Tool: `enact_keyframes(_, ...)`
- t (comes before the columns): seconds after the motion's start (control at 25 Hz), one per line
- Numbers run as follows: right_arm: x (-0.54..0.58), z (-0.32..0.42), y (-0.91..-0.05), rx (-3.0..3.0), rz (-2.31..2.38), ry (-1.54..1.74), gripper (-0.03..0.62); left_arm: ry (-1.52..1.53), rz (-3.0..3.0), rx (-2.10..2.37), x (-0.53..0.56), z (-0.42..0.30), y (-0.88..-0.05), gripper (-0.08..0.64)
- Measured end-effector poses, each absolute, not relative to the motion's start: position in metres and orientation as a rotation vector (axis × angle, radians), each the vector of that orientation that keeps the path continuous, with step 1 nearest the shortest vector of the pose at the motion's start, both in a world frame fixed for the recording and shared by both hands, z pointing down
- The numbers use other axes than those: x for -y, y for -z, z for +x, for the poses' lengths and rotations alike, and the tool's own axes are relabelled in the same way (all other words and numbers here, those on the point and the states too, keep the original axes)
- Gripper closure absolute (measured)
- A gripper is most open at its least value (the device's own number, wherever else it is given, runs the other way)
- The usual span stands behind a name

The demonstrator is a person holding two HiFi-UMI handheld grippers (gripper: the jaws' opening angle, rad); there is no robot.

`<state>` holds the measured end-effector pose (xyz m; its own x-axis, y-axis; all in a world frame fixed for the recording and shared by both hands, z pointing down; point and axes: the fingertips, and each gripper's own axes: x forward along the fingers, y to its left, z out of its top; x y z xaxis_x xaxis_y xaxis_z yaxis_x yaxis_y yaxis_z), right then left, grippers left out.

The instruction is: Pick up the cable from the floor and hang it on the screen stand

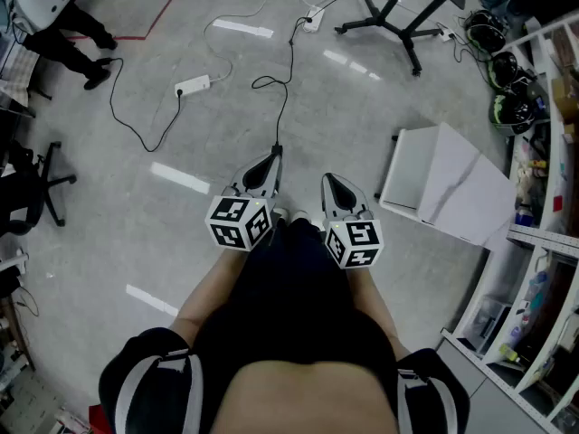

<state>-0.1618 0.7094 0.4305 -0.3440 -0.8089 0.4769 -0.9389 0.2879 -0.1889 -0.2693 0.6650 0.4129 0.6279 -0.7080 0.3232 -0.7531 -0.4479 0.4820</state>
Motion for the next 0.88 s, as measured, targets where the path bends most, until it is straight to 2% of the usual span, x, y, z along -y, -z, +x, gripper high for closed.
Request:
enact_keyframes(0.36,-0.718,-0.159,-0.417,2.299,1.598,-0.585,0.569,-0.098,2.292,1.155,-0.68,-0.264,-0.403,0.555)
enact_keyframes(0.88,-0.722,-0.117,-0.406,2.427,1.514,-0.492,0.568,-0.053,2.343,1.233,-0.687,-0.212,-0.399,0.555)
